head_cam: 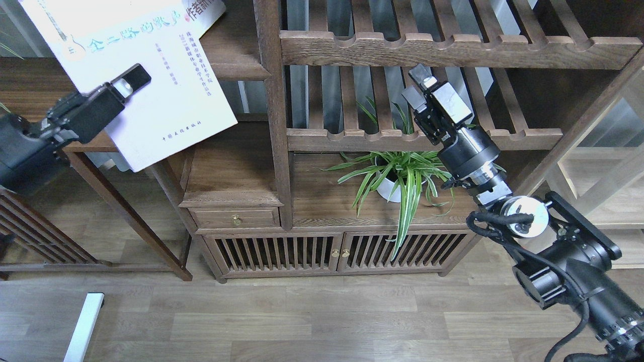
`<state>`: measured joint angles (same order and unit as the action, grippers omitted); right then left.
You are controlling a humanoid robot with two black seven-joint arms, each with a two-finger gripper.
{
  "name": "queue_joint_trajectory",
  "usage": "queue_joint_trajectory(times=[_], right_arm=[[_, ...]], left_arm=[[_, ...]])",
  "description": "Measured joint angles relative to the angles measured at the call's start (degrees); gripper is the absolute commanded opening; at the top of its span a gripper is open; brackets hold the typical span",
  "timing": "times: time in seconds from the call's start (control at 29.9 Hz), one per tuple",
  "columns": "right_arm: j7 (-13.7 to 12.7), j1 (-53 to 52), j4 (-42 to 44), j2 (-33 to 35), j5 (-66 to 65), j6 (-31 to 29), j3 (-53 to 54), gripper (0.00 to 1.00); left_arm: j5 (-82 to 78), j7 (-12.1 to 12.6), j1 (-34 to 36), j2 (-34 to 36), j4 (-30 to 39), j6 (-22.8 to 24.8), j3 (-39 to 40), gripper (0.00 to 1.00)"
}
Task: Organize books on shelf
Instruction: 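Raise the white book with the left gripper onto the upper shelf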
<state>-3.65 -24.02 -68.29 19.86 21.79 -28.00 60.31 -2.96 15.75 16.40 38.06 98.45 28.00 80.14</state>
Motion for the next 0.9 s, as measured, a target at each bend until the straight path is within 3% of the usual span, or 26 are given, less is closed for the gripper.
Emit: queue_joint_trajectory(times=[0.2,0.43,0.8,0.9], right_arm=[[-0.30,-0.11,0.02,0.08,0.00,0.00,-0.02,0.91],[-0.48,-0.10,0.30,0.05,-0.06,0.00,-0.56,0.91],[-0.48,0.19,0.44,-0.34,-0.18,0.00,-1.58,0.91],[-0.48,0.19,0.44,-0.35,-0.18,0.00,-1.74,0.91]], left_arm=[[-5.44,1.18,4.93,-0.21,-0.66,0.00,1.60,0.00],[-9.13,4.66,11.22,-0.34,-1.85,-0.19,1.26,0.00],[-11.72,6.09,13.63,-0.08,-4.90,-1.76,2.61,0.00],[-11.72,5.96,13.73,-0.27,-5.30,-4.20,2.73,0.00]])
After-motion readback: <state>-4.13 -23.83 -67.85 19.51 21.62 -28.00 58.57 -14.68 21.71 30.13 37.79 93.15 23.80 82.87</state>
